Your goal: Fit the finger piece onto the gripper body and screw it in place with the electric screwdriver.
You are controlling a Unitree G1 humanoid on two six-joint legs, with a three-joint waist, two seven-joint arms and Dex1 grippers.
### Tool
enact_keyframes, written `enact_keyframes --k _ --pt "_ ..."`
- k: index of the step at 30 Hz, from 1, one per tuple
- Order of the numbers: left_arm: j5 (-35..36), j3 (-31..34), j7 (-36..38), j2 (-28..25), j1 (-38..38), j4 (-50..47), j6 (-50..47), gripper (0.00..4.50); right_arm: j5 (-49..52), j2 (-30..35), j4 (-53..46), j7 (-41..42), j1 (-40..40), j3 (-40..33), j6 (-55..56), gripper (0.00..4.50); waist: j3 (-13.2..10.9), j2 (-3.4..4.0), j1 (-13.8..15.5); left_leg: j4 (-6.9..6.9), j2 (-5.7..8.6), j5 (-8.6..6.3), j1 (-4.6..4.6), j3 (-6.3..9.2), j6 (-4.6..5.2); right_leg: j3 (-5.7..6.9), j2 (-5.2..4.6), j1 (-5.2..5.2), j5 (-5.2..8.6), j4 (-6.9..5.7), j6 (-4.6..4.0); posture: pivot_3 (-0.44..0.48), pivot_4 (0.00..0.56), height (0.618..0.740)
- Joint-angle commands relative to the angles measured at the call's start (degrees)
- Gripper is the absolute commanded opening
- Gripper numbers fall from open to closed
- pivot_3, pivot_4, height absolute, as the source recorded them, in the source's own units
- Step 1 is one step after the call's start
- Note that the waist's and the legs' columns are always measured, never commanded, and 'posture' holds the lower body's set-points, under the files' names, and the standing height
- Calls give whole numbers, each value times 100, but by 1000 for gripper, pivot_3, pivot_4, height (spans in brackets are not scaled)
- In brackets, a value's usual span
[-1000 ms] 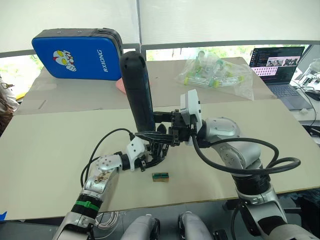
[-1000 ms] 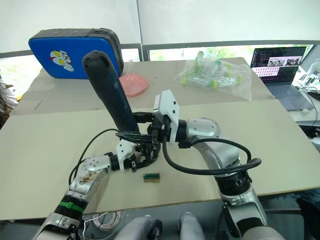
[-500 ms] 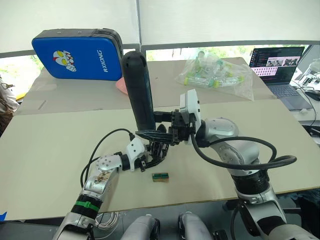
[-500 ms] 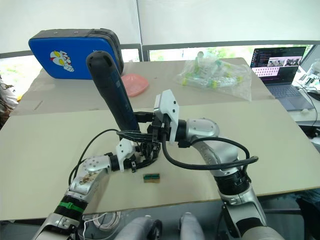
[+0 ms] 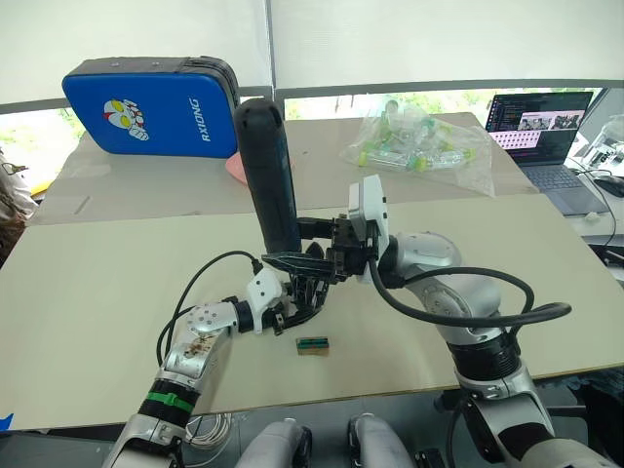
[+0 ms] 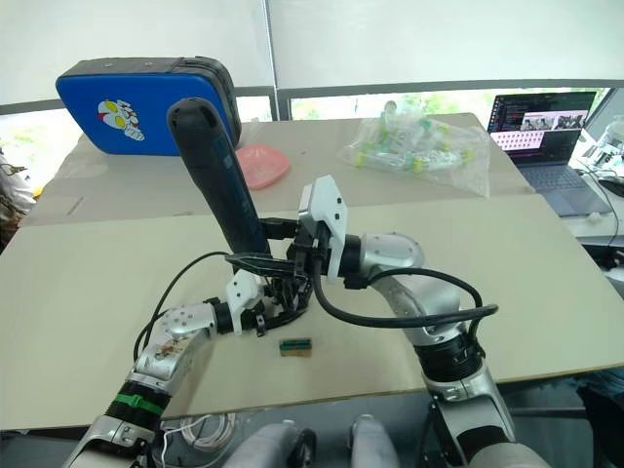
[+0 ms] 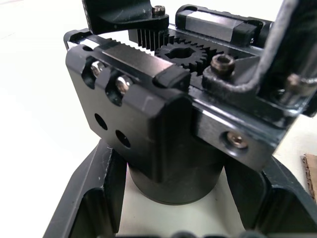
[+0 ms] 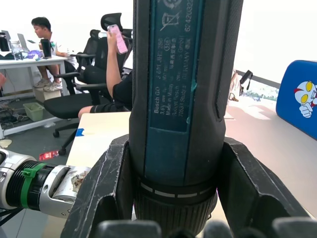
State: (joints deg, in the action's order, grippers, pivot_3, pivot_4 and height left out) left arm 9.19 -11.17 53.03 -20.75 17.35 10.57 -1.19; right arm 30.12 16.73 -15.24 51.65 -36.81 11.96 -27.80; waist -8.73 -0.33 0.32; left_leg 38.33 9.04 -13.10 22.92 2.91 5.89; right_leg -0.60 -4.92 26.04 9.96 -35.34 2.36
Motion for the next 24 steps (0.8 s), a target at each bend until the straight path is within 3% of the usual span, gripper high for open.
enact_keyframes --k 1,24 --pt "-106 -191 102 -63 -195 181 -222 2314 -130 -30 49 -29 84 47 172 1941 2 1 0 0 0 0 -1 0 0 0 1 0 0 0 0 0 150 740" --pt "-74 -165 174 -175 -262 138 -230 2314 -326 -84 226 -171 382 268 268 1941 31 2 -31 -53 -5 -27 -106 1 41 -7 18 -89 6 28 -6 0 150 740"
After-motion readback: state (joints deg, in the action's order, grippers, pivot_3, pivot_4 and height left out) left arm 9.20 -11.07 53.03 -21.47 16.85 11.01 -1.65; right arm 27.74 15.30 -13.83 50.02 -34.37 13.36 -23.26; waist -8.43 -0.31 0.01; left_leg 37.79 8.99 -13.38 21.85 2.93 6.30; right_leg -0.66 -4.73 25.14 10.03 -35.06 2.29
